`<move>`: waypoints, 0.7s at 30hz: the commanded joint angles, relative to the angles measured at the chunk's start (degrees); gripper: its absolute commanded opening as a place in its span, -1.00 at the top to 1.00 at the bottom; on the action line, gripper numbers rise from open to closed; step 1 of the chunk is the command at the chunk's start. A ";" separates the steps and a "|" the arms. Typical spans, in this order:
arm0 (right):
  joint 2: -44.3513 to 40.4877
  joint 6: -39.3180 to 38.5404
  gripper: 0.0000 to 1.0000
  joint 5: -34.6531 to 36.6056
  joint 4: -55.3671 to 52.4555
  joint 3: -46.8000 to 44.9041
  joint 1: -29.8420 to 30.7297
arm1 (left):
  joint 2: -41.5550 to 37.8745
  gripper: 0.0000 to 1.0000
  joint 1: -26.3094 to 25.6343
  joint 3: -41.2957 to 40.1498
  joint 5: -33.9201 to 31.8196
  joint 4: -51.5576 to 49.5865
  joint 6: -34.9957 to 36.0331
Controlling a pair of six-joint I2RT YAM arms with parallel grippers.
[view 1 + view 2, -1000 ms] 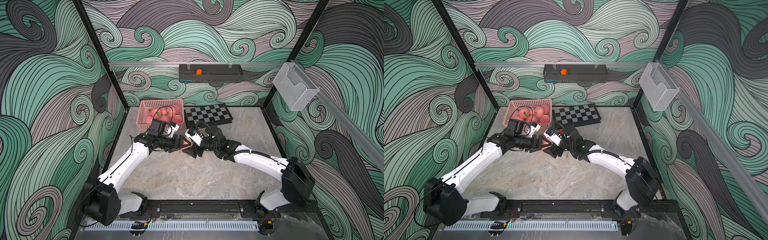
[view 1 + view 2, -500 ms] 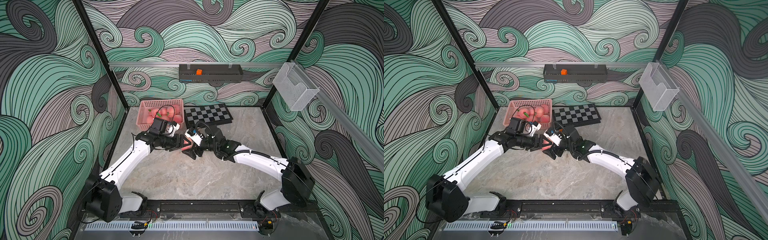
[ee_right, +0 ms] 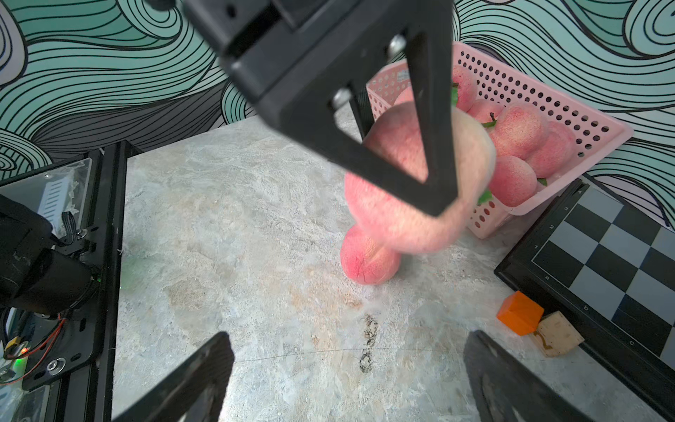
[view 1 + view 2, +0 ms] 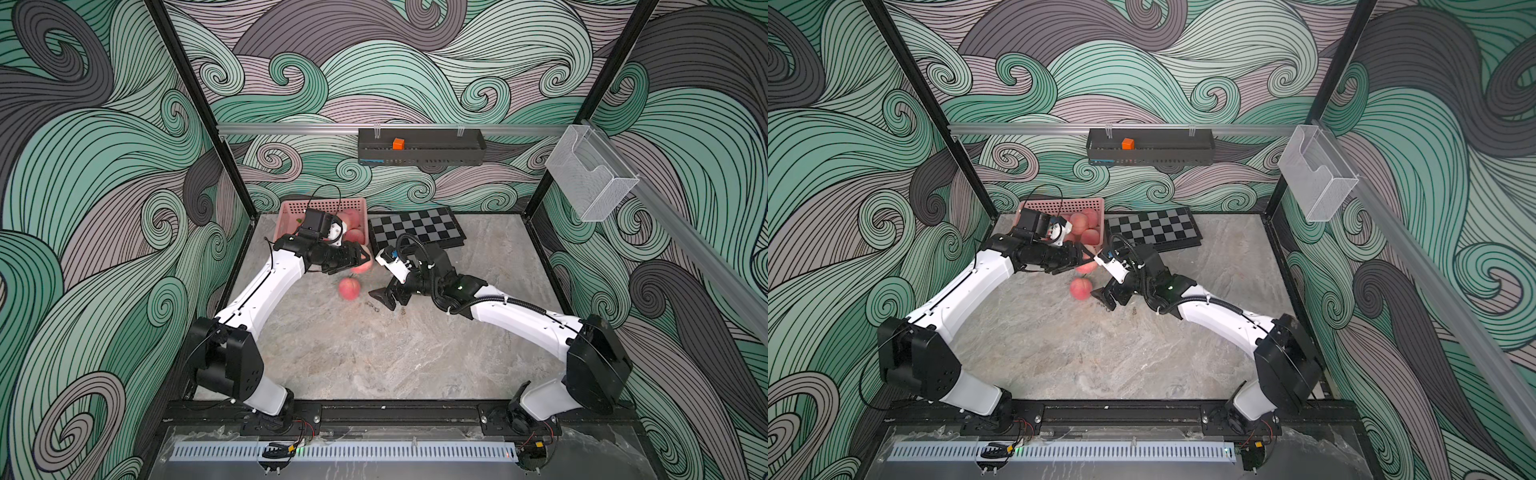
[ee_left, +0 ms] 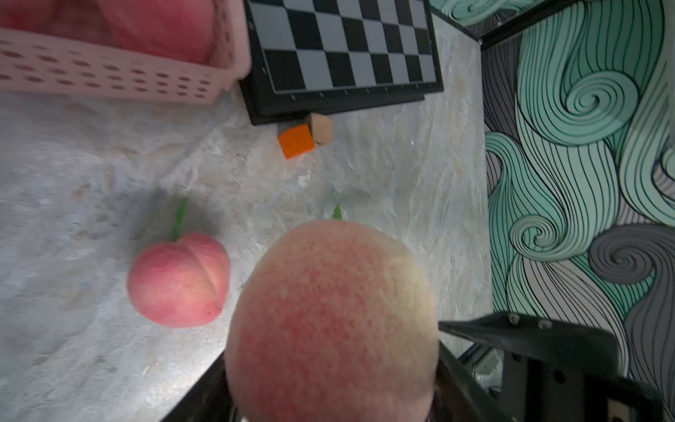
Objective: Put the peaches into the basket
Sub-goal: Place the peach in the basket.
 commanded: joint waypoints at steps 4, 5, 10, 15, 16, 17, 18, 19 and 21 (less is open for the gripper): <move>1.53 -2.11 -0.98 -1.43 -1.24 3.50 -1.19 | 4.16 -0.25 5.84 6.49 -8.79 0.75 2.42; 1.83 -2.41 -0.98 -1.70 -1.40 3.76 -1.37 | 4.81 -0.25 6.39 7.32 -9.83 0.58 2.87; 3.31 -2.77 -0.98 -2.67 -1.33 4.74 -2.02 | 9.70 -0.25 9.33 13.68 -16.54 -1.37 6.24; 3.94 -3.47 -0.98 -3.37 -1.54 5.04 -2.40 | 14.19 -0.25 10.99 18.28 -25.63 -1.32 8.42; 3.95 -3.60 -0.98 -3.48 -1.53 5.03 -2.60 | 15.11 -0.25 11.46 19.31 -26.66 -1.33 8.60; 3.84 -3.60 -0.98 -3.63 -1.60 5.02 -2.80 | 16.09 -0.25 11.79 20.29 -27.18 -1.25 8.70; 3.89 -3.67 -0.98 -3.86 -1.55 4.94 -3.02 | 17.02 -0.25 12.21 21.29 -27.85 -1.10 8.97; 3.81 -3.61 -0.98 -4.01 -1.49 4.85 -3.24 | 18.02 -0.25 12.55 22.07 -28.72 -0.83 9.36; 3.66 -3.52 -0.98 -4.34 -1.40 4.74 -3.58 | 19.91 -0.25 13.13 23.93 -30.28 -0.79 9.73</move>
